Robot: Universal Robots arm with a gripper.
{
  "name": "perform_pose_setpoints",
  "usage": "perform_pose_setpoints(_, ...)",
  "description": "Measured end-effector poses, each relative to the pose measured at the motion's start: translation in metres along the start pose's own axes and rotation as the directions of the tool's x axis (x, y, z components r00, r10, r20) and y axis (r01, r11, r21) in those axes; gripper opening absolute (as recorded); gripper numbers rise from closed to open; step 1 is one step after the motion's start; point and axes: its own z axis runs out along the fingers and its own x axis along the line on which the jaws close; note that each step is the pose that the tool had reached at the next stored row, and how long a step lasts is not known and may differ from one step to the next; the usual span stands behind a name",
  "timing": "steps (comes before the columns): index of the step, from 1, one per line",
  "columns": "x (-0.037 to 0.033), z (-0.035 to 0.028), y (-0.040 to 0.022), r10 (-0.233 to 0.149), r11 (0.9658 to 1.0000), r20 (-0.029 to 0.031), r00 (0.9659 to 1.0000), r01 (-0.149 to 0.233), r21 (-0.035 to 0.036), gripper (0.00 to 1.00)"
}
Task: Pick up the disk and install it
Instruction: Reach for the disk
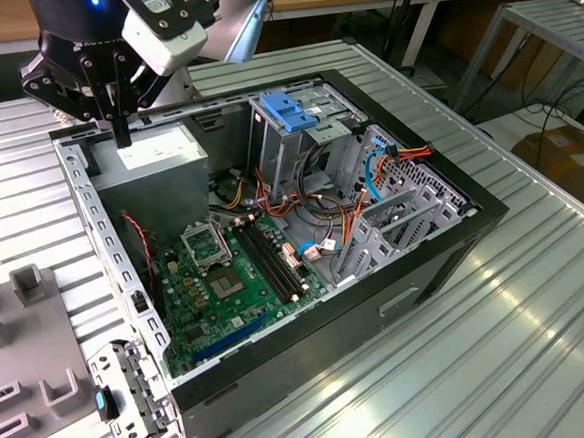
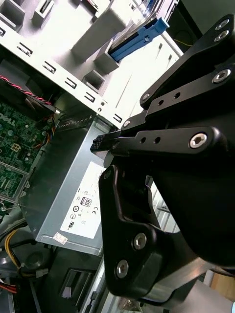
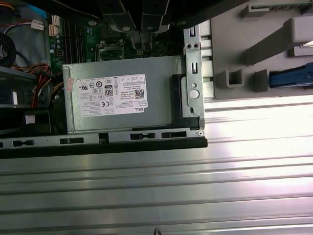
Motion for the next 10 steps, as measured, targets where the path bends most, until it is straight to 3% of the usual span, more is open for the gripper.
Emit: perform_pose_setpoints(10, 0.0026, -0.0001, -0.0002, 0.000, 1.0000, -0.0014, 1.0000, 0.000, 0.0001, 0.11)
